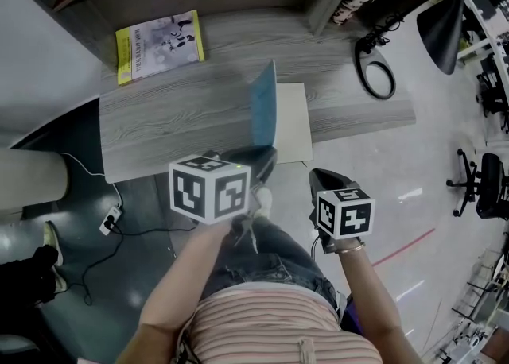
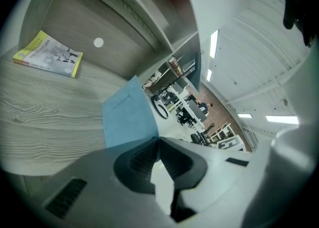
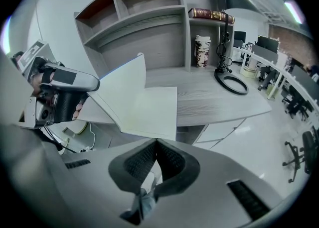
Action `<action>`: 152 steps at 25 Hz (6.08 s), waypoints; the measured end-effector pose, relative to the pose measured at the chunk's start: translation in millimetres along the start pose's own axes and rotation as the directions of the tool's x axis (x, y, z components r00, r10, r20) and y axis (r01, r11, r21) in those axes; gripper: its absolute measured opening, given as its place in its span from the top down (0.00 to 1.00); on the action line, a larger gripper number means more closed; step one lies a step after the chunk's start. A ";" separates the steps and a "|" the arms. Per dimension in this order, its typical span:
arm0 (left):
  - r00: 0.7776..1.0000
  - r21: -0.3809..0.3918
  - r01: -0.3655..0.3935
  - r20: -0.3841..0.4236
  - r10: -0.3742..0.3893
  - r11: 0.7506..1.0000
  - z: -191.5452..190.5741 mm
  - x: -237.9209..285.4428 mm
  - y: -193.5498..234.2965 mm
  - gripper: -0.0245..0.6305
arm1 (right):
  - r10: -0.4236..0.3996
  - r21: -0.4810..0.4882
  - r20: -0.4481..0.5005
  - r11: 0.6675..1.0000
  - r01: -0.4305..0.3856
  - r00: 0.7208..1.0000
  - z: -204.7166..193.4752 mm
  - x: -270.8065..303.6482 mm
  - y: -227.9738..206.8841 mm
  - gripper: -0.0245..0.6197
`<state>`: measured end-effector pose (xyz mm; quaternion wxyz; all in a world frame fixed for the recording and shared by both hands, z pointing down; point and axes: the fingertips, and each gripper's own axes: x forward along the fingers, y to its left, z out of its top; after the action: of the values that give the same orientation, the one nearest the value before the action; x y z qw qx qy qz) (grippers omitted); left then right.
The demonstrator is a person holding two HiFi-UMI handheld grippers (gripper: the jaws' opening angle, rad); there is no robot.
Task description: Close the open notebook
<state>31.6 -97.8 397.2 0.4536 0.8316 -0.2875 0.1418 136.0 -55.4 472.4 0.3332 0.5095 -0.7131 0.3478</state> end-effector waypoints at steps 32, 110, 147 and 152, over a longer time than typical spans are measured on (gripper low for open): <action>0.988 0.026 0.011 -0.153 -0.007 1.000 -21.0 77.5 -14.8 0.93 | -0.017 0.096 -0.010 0.995 0.017 1.000 -9.8 1.7 -33.2 0.95; 0.964 0.133 -0.007 -0.263 0.042 0.991 -42.4 137.3 1.6 0.94 | -0.020 0.169 0.063 0.986 0.009 0.998 17.9 7.2 -67.2 0.95; 0.906 0.317 -0.306 0.388 0.171 0.898 37.1 -32.4 14.4 0.95 | 0.122 -0.063 0.439 0.993 -0.104 0.890 96.4 -46.6 22.7 0.95; 0.894 0.312 -0.324 0.410 0.182 0.893 33.8 -46.9 16.7 0.95 | 0.135 -0.075 0.462 0.991 -0.113 0.877 94.3 -52.8 31.6 0.95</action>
<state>-16.6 -116.8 366.6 0.2023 0.8684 -0.4430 0.0935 108.0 -100.4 373.1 0.1408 0.5237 -0.8110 0.2196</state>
